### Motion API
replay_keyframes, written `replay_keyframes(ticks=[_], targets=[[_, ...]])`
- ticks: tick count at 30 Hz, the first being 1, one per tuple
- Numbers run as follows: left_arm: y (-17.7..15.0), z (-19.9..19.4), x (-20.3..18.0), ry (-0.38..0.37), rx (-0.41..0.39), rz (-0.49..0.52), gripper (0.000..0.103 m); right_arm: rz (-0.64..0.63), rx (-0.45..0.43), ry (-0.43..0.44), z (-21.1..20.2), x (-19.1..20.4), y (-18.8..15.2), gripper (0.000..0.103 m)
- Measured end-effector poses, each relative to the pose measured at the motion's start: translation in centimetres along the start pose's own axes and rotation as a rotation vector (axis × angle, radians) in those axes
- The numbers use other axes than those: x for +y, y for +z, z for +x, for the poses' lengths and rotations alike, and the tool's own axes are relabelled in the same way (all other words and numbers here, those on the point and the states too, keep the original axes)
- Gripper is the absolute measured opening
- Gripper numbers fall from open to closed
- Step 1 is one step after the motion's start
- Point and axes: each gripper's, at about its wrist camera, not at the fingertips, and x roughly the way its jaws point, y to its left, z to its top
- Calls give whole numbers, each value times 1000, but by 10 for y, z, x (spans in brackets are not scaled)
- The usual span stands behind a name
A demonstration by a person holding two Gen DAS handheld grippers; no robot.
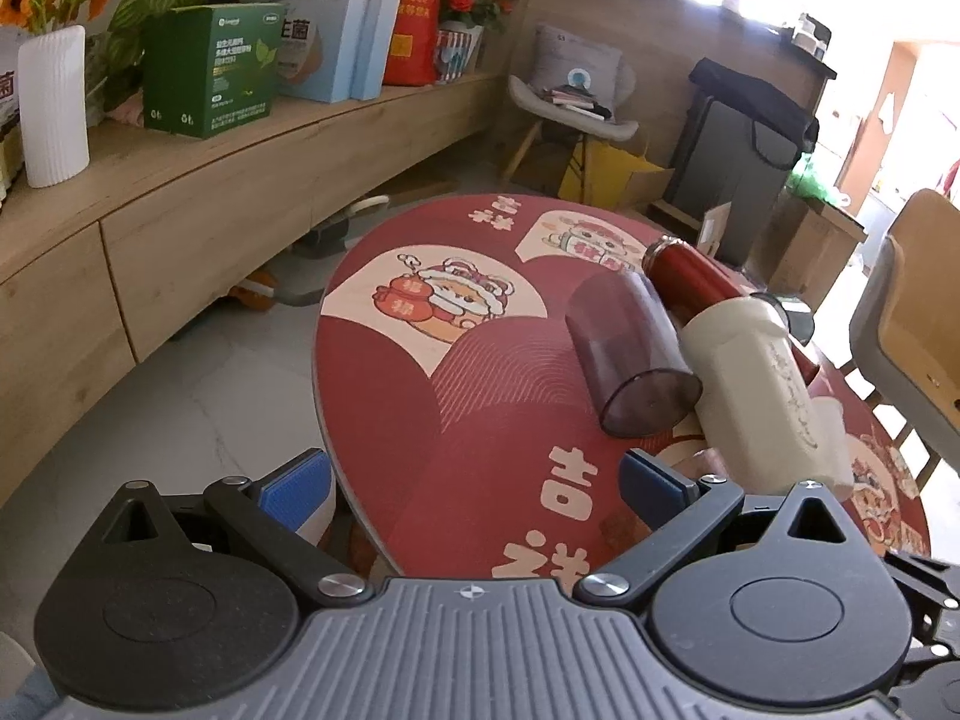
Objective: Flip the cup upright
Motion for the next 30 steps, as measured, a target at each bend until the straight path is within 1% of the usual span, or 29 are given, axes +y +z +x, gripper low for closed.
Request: replay_keyframes(ticks=[2,5,8,10,12,14,16,17,18,21,25,27,29,30], targets=[[1,-5,-3,3,-4,11,103,20,-11,10,-8,-5,-2,70],[2,-8,-10,4,17,23,103,37,-57,-1,-28,-13,-6,71],[1,-2,-26,2,96,48,102,62,-125,-31,-50,-29,-13,72],[-2,1,-38,-23,155,50,102,103,-165,-50,-62,-45,-17,72],[-2,-1,-50,-49,179,49,102,145,-204,-66,-70,-62,-21,72],[1,-1,-62,-40,189,56,102,185,-230,-84,-77,-81,-26,72],[7,5,-74,1,208,45,100,222,-244,-102,-78,-98,-31,72],[8,9,-77,21,216,28,97,231,-248,-112,-77,-106,-33,72],[11,13,-79,40,228,5,92,237,-247,-127,-75,-113,-36,72],[14,25,-88,59,260,-37,91,258,-231,-174,-68,-133,-41,72],[11,39,-97,136,290,-21,91,299,-205,-212,-61,-153,-47,71],[9,46,-97,155,312,-23,91,311,-201,-217,-61,-158,-50,71],[8,50,-93,151,334,-50,88,330,-198,-214,-60,-163,-52,71],[8,51,-89,131,339,-75,84,337,-200,-212,-62,-163,-53,71]])
